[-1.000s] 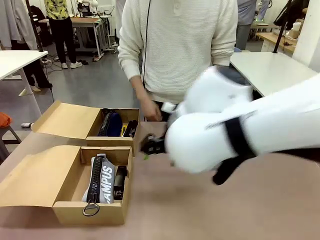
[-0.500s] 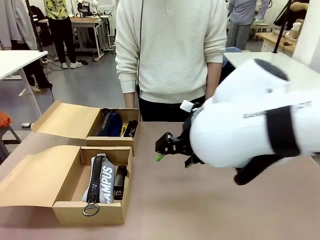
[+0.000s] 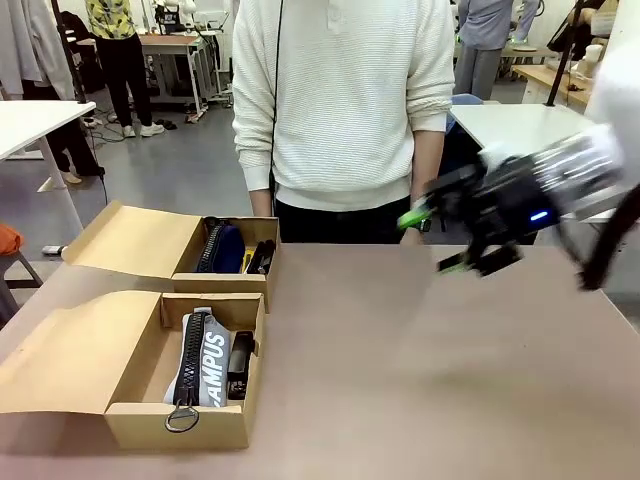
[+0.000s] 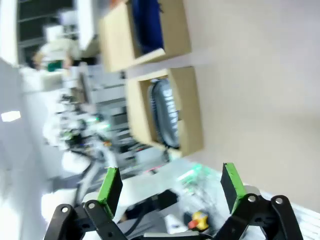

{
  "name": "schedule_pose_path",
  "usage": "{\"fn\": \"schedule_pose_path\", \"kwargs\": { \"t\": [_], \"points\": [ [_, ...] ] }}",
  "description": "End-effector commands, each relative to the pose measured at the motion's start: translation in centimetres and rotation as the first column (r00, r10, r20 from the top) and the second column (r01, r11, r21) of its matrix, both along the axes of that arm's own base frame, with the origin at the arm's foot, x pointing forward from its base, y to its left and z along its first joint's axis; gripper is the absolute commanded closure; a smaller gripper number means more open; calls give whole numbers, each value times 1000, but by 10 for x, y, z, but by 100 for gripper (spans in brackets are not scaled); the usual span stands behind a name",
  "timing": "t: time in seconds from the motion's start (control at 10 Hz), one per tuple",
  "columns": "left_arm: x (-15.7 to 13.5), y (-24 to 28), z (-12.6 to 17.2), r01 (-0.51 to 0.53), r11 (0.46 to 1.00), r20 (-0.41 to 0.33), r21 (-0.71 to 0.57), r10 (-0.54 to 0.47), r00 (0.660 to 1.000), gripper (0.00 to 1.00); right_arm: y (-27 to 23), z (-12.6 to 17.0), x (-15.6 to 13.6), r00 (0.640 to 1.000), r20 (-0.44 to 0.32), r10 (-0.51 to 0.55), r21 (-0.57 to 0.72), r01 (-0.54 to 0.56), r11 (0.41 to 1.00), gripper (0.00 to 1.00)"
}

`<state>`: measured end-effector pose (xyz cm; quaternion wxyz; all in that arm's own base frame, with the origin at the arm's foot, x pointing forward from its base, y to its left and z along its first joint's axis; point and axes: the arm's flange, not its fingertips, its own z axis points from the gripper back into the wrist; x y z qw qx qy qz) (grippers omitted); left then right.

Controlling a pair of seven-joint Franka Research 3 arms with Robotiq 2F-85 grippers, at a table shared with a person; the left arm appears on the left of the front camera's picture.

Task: Place items inside the box.
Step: Pick up a Pencil pouch or Stapler and place it inside the Mailer Box closest to the robot, then close the lid of the Mailer Box closest to the robot.

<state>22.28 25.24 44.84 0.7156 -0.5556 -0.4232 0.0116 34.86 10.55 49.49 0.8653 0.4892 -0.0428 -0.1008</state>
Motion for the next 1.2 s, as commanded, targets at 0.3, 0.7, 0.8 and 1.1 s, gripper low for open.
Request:
{"fn": "schedule_pose_path", "kwargs": {
  "t": [0.3,0.7,0.8,1.1],
  "points": [
    [1,-1,2,-3,1000,31,-7,3,1000,0,-185,-102,-68,988,-34,-148,339,150,929,0],
    [1,-1,2,-3,1000,31,-7,3,1000,0,-243,-73,-35,986,-34,-162,351,164,922,0],
    [1,-1,2,-3,1000,31,-7,3,1000,0,-243,-73,-35,986,-34,-162,351,164,922,0],
    [1,-1,2,-3,1000,31,-7,3,1000,0,-243,-73,-35,986,-34,-162,351,164,922,0]
  ]
}}
